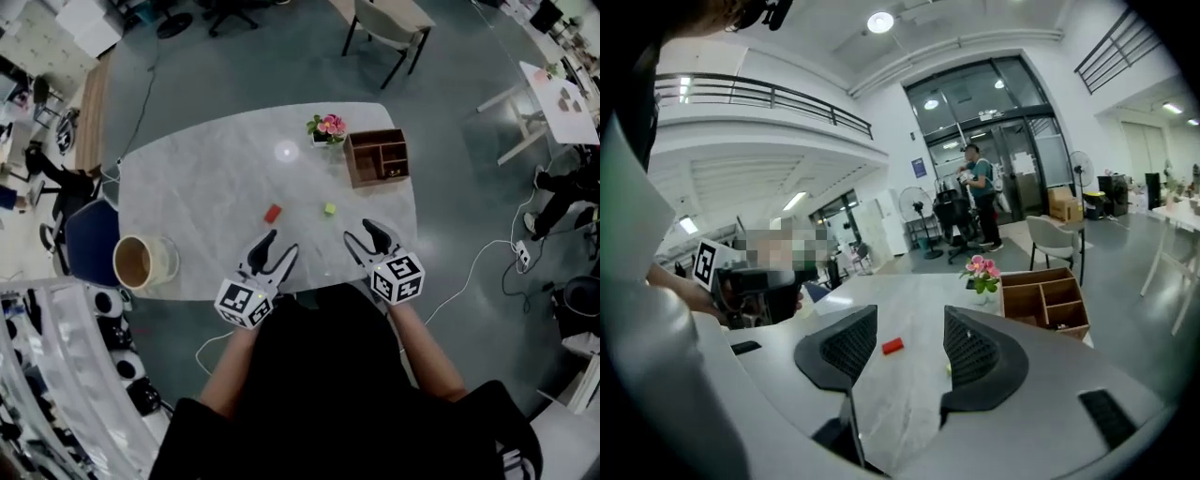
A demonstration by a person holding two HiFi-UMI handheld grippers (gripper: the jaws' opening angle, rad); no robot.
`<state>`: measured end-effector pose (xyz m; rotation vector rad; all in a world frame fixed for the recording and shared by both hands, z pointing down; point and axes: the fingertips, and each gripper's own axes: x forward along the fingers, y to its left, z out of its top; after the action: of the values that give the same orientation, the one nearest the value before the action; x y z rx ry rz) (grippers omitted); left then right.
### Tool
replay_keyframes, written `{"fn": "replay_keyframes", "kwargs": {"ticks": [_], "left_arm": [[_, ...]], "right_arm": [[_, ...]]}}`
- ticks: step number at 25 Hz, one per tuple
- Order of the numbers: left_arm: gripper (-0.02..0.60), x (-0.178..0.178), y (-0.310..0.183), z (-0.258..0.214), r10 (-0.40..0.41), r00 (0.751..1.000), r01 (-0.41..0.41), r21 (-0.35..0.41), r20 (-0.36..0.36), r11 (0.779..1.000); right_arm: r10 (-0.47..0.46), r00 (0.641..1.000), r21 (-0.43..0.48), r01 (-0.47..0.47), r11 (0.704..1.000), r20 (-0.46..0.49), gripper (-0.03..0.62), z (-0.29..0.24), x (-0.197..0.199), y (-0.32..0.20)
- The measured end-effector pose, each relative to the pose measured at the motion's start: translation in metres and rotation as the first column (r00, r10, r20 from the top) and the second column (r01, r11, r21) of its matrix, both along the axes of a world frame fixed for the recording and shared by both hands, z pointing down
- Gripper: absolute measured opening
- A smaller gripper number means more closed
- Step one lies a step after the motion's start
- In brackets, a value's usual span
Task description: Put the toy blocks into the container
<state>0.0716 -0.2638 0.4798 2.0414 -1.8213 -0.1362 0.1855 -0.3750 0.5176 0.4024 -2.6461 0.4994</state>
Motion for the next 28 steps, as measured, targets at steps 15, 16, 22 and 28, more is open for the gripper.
{"fn": "replay_keyframes", "kwargs": {"ticks": [15, 16, 22, 28], "left_arm": [[0.210, 0.023, -0.004, 0.038, -0.280, 0.958, 0.274, -0.105, -0.054, 0.956], [0.210, 0.021, -0.006, 0.042, -0.288, 0.956, 0.280, -0.107, -0.059, 0.954], [0.210, 0.020, -0.011, 0.064, -0.328, 0.942, 0.315, -0.138, -0.077, 0.939], [0.210, 0.014, -0.012, 0.074, -0.364, 0.928, 0.350, -0.149, -0.081, 0.925]], "right_arm": [[-0.347, 0.924, -0.050, 0.343, 0.938, -0.163, 0.209, 0.102, -0.036, -0.044], [-0.359, 0.916, -0.056, 0.355, 0.933, -0.177, 0.210, 0.111, -0.040, -0.045], [-0.468, 0.834, -0.075, 0.468, 0.881, -0.293, 0.210, 0.172, -0.052, -0.038], [-0.514, 0.773, -0.105, 0.515, 0.851, -0.371, 0.212, 0.216, -0.063, -0.038]]}}
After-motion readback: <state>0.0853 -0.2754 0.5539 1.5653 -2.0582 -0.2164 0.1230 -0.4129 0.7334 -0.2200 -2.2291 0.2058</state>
